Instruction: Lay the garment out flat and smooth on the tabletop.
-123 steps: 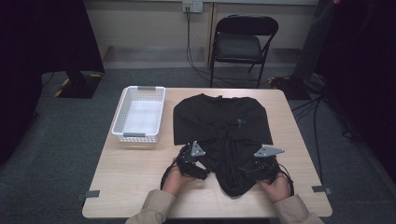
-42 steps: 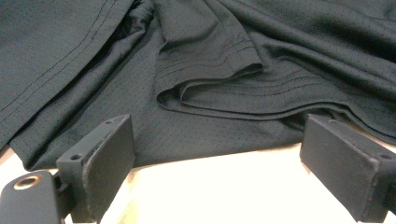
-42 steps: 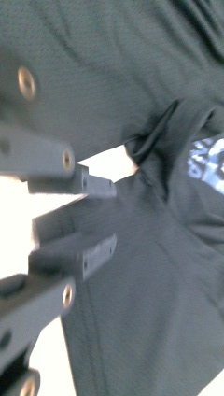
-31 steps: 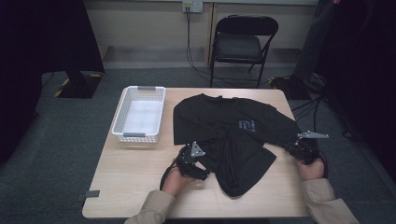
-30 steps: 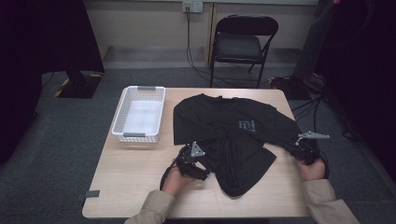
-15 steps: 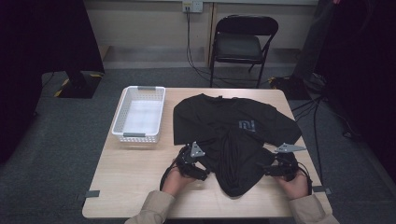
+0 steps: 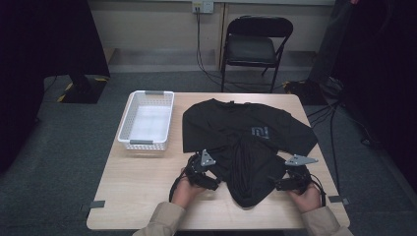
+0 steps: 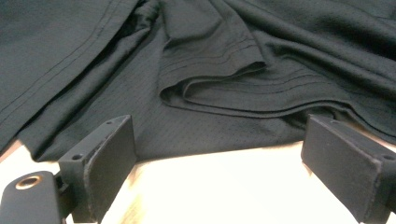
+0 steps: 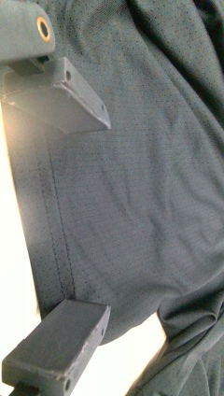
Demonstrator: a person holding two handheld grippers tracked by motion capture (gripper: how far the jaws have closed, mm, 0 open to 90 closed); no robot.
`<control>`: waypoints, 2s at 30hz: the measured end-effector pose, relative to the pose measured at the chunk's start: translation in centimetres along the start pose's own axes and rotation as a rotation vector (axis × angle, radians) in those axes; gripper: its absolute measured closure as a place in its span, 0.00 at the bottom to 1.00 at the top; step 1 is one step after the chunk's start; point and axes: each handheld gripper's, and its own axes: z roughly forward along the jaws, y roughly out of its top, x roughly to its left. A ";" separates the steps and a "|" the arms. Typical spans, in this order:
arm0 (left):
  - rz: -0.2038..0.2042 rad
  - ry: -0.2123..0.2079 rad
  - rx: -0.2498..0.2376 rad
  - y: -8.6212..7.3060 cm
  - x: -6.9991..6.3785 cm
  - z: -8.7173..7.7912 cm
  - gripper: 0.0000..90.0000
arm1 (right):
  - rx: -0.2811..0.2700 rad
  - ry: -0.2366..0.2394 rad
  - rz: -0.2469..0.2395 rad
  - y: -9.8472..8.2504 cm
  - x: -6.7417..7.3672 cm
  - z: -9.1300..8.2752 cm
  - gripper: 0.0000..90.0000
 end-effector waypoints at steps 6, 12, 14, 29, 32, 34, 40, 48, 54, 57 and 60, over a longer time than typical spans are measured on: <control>-0.053 0.027 0.007 -0.2 0.6 -1.1 0.17 | 0.000 0.002 -0.002 0.0 0.0 0.0 0.11; -0.115 0.062 -0.038 -0.3 2.2 -3.0 0.16 | 0.000 0.002 -0.002 0.0 0.0 0.0 0.11; -0.129 0.073 -0.050 -0.3 2.5 -3.3 0.16 | -0.001 0.002 -0.002 0.0 0.0 0.0 0.11; -0.225 0.245 -0.014 -2.1 7.9 -4.1 0.48 | -0.001 0.004 -0.004 0.0 -0.1 0.0 0.11; -0.268 0.245 -0.046 -2.0 8.3 -3.7 0.54 | -0.001 0.004 -0.004 0.0 -0.1 0.0 0.11; -0.289 0.272 -0.048 -1.6 8.6 -3.2 0.55 | -0.001 0.004 -0.004 0.0 -0.1 0.0 0.11; -0.278 0.275 -0.029 -0.6 9.0 -2.1 0.60 | -0.001 0.004 -0.004 0.0 -0.1 0.0 0.11; -0.283 0.252 0.010 -0.2 9.1 -1.4 0.78 | -0.001 0.006 -0.005 0.0 -0.1 0.0 0.11; -0.332 0.218 0.020 -0.2 9.7 -1.7 0.96 | -0.001 0.006 -0.005 0.0 -0.1 0.0 0.11; -0.325 0.212 0.032 0.0 9.8 -1.8 0.97 | -0.001 0.006 -0.005 0.0 -0.1 0.0 0.11; -0.294 0.209 0.026 0.6 9.7 -2.5 0.97 | -0.001 0.006 -0.005 0.0 -0.1 0.0 0.11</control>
